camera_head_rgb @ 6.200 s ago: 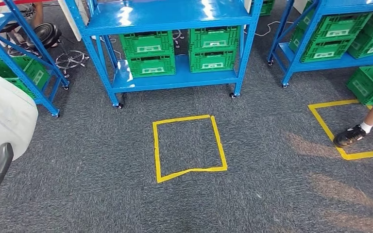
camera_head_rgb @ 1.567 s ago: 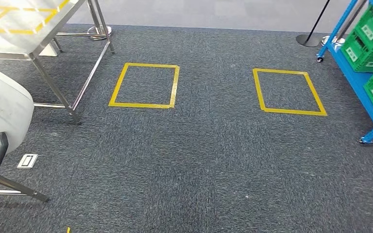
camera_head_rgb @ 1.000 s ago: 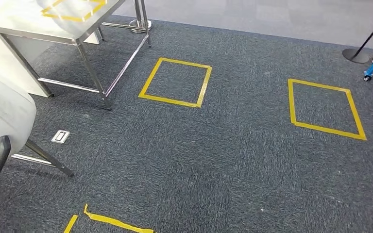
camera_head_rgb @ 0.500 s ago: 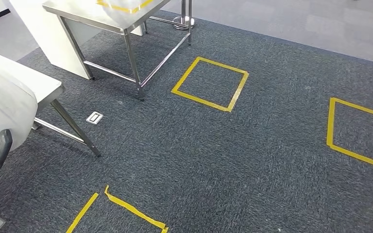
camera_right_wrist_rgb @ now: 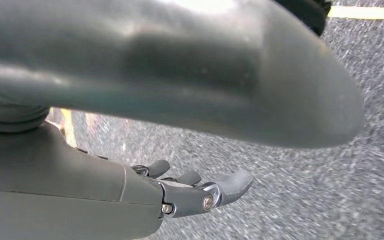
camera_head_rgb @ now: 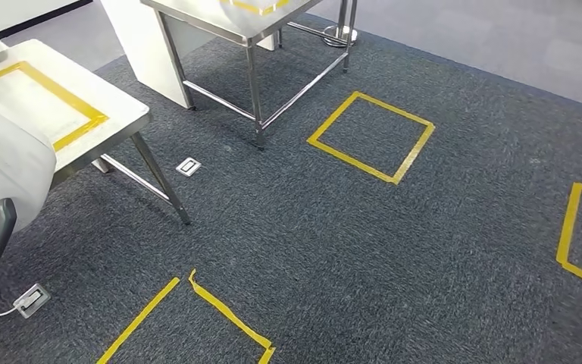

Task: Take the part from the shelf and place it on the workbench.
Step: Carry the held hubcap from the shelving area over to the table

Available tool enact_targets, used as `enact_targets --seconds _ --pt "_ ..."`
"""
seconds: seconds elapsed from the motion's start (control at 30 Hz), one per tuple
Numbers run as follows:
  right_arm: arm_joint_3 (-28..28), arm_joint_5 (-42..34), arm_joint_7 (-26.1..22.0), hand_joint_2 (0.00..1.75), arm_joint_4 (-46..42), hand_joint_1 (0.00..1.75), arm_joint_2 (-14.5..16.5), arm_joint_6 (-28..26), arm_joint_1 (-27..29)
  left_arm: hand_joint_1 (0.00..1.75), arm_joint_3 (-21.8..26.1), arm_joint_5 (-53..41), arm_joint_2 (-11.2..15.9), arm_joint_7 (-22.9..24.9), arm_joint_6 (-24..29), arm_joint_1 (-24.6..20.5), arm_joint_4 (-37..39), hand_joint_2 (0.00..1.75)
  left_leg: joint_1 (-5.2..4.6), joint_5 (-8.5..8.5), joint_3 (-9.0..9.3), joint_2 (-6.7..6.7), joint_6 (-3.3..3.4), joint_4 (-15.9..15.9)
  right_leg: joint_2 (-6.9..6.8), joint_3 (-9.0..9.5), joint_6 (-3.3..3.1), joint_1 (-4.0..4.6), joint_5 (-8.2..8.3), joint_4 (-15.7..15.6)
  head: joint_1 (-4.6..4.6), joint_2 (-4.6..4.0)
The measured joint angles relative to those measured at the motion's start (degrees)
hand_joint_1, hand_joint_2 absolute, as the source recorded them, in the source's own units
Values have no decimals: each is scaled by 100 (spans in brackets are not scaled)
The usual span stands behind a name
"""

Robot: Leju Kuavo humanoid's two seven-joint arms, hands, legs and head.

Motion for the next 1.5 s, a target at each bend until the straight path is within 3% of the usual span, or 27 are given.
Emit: enact_targets --seconds 0.07,0.13,0.2,0.27,0.3,0.33,0.37,0.43,0.5,0.57,0.6,0.67,0.73,0.8,0.83,0.9,0.97,1.0,1.1,1.17,1.23,1.3,1.33,1.37,1.4,1.47,1.5 --pt "-1 1 -22 0 0 0 -2 7 -4 175 -1 13 5 -9 0 6 6 175 7 36 -27 -150 76 -1 -86 16 62 0 -14 4 3 0" --pt "-2 5 -44 0 0 0 -10 13 -5 175 0 36 16 -22 2 -7 22 175 39 74 -47 -285 145 -19 179 -41 143 -33 -155 182 6 0" --pt "-2 15 -69 0 1 0 -16 22 8 175 0 61 15 -51 10 -30 42 175 60 105 -80 -411 194 -26 579 -315 205 -66 -507 788 14 0" --pt "-2 34 -80 0 2 0 -22 25 29 175 -1 75 4 -82 19 -35 61 175 62 126 -126 -560 210 -16 688 -669 224 -74 -800 1503 19 0" --pt "-2 42 -78 0 2 0 -29 21 37 175 -1 78 1 -91 22 -35 68 175 63 136 -145 -645 207 -9 695 -743 222 -76 -800 1641 19 0" --pt "-2 49 -72 0 2 0 -38 17 42 175 -1 80 0 -94 27 -34 74 175 66 147 -158 -732 196 -2 707 -704 212 -78 -687 1551 20 0" --pt "-3 51 -66 0 2 0 -47 13 43 175 -1 80 0 -95 34 -35 78 175 71 158 -164 -820 181 3 750 -551 194 -82 -490 1238 24 0" --pt "-2 53 -52 0 2 0 -71 8 43 175 -1 81 -1 -97 59 -39 80 175 76 180 -178 -974 135 11 1028 -156 151 -92 -139 429 32 0" --pt "-1 75 -35 0 3 0 -91 5 39 175 0 95 3 -108 98 -27 70 175 84 213 -212 -1110 60 1 1216 25 120 -78 -31 34 42 0" --pt "-1 108 -14 0 4 0 -98 1 31 175 9 129 34 -118 136 23 35 175 98 264 -246 -1246 -32 -40 1105 29 73 -66 -10 -6 50 0" --pt "-1 121 -7 0 4 0 -100 -2 27 175 23 148 57 -122 149 58 8 175 94 267 -272 -1215 -63 -34 1028 35 34 -76 15 -33 48 0" --pt "-1 129 -16 0 4 0 -103 2 35 175 55 169 98 -121 169 98 -47 175 68 86 -430 -897 -98 245 852 40 -48 -105 57 -91 19 0" --pt "-2 139 -33 0 4 0 -107 12 56 175 68 171 110 -115 190 129 -97 175 55 -313 -747 -528 -125 962 667 36 -91 -88 57 -100 -12 0" --pt "-2 150 -39 0 4 0 -107 21 68 175 69 170 109 -104 203 179 -128 175 63 -528 -963 -428 -157 1527 480 32 -99 -74 49 -98 -15 0" --pt "-2 154 -39 0 5 0 -107 25 67 175 69 170 110 -99 207 198 -140 175 66 -478 -919 -407 -166 1511 389 34 -95 -73 44 -95 -15 0" --pt "-1 158 -41 0 6 0 -106 29 56 175 79 170 123 -95 211 211 -172 175 64 -167 -502 -250 -165 841 218 48 -66 -73 21 -78 -16 0" --pt "-1 170 -44 0 7 0 -107 32 43 175 95 173 145 -94 215 214 -210 175 34 29 -104 -19 -91 159 83 63 -11 -41 -22 -45 -13 0" --pt "-1 178 -46 0 7 0 -108 32 34 175 101 179 155 -95 217 224 -229 175 21 46 -31 38 -39 17 29 71 15 -21 -40 -33 -8 0" --pt "1 190 -46 0 7 0 -110 32 1 175 127 210 176 -89 219 286 -286 175 16 58 -61 -142 94 -4 -117 108 97 -10 -75 -25 -2 0" --pt "2 189 -47 0 7 0 -110 32 -8 175 142 211 177 -71 233 305 -344 175 51 89 -73 -270 158 -19 124 40 173 -43 -246 194 7 1" --pt "2 188 -45 0 13 0 -108 27 2 175 139 160 137 -41 259 309 -385 175 75 114 -98 -402 195 -23 529 -270 228 -79 -614 875 25 1" --pt "1 185 -40 0 19 0 -107 16 19 175 127 90 73 -9 289 323 -392 175 77 128 -129 -559 205 -12 676 -626 242 -91 -848 1557 35 0" --pt "0 181 -37 0 20 0 -107 10 25 175 119 67 47 1 300 329 -392 175 78 134 -140 -641 202 -4 693 -687 237 -93 -801 1634 37 0" --pt "-1 174 -32 0 20 0 -107 5 27 175 112 53 26 10 310 332 -396 175 80 138 -144 -724 195 3 712 -631 224 -95 -640 1468 39 0" --pt "-1 163 -23 0 20 0 -107 2 27 175 106 42 7 15 316 332 -406 175 83 144 -145 -805 183 9 770 -478 205 -100 -409 1106 40 0" --pt "-1 143 -3 0 21 0 -107 -7 26 175 98 22 -30 25 318 324 -434 175 86 159 -165 -954 132 19 1060 -151 170 -114 -65 331 43 0" --pt "-1 134 8 0 22 0 -105 -14 25 175 95 6 -48 29 318 321 -450 175 86 174 -186 -1022 92 19 1160 -64 162 -115 7 110 41 0"
